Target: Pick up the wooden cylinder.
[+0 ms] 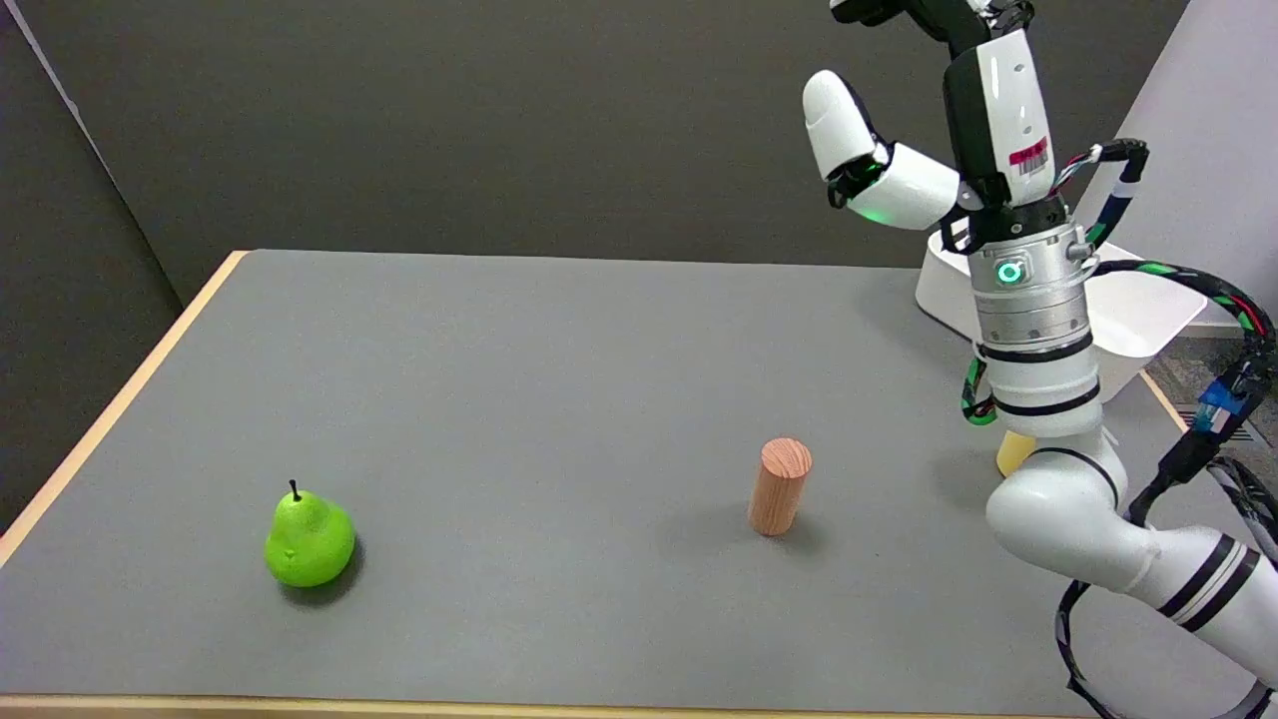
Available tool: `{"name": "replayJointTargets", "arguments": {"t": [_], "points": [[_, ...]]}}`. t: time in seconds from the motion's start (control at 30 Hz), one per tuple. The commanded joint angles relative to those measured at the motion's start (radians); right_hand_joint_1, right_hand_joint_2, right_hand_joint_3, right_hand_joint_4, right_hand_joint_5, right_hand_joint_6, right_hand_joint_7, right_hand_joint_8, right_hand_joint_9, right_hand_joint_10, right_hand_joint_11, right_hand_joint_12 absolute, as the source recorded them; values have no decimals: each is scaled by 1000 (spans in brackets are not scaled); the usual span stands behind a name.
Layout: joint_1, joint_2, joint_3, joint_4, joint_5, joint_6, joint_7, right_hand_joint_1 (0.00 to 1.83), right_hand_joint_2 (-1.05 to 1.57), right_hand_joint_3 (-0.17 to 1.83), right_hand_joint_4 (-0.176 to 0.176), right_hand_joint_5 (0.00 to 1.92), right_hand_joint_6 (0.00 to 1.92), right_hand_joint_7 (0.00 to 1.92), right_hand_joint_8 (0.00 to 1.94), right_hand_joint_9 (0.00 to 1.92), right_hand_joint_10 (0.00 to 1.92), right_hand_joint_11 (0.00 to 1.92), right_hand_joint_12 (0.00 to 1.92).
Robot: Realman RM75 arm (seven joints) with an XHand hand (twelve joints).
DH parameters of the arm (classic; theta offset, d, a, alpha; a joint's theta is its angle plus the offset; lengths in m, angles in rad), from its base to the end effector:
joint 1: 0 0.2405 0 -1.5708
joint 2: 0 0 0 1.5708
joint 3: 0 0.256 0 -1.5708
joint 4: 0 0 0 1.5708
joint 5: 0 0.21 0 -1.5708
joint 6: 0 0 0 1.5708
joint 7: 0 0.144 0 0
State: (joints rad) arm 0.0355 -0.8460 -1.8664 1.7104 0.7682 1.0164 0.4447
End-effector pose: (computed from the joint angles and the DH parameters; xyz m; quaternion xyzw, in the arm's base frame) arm -0.0848 -0.2870 0.3279 0.7440 0.0869 0.4996 0.4352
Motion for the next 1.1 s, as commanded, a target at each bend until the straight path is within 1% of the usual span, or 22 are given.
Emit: {"name": "replayJointTargets", "arguments": {"t": [0.03,0.1,0.17,0.27,0.37,0.43,0.6,0.73,0.8,1.0,1.1], "points": [[-35,65,40,-6,25,-89,-5,609,760,893,75,369,726,538,598,504,1097,345,1521],[-63,76,51,5,49,-125,-5,608,758,892,73,369,724,537,597,504,1100,343,1521],[-121,95,103,38,70,-171,-24,609,757,891,69,370,722,536,596,502,1103,343,1523],[-272,113,246,80,54,-229,-101,609,750,892,63,370,716,536,600,502,1112,343,1532],[-405,113,322,110,61,-221,-107,605,730,905,60,361,687,535,602,504,1113,341,1535],[-471,110,337,108,62,-203,-102,587,712,921,56,352,665,531,604,503,1101,335,1536],[-591,82,343,95,52,-169,-110,507,673,907,48,315,589,522,594,492,1098,329,1538],[-684,78,370,91,52,-152,-104,386,637,898,47,312,587,512,580,482,1074,325,1537],[-716,83,375,86,50,-125,-102,305,616,900,54,313,588,510,570,475,1052,324,1534],[-772,89,282,79,-8,-35,-101,222,615,898,71,319,597,518,567,481,1048,343,1540],[-781,89,233,73,-37,-3,-101,194,633,853,74,324,592,523,558,475,1064,357,1526]]}}
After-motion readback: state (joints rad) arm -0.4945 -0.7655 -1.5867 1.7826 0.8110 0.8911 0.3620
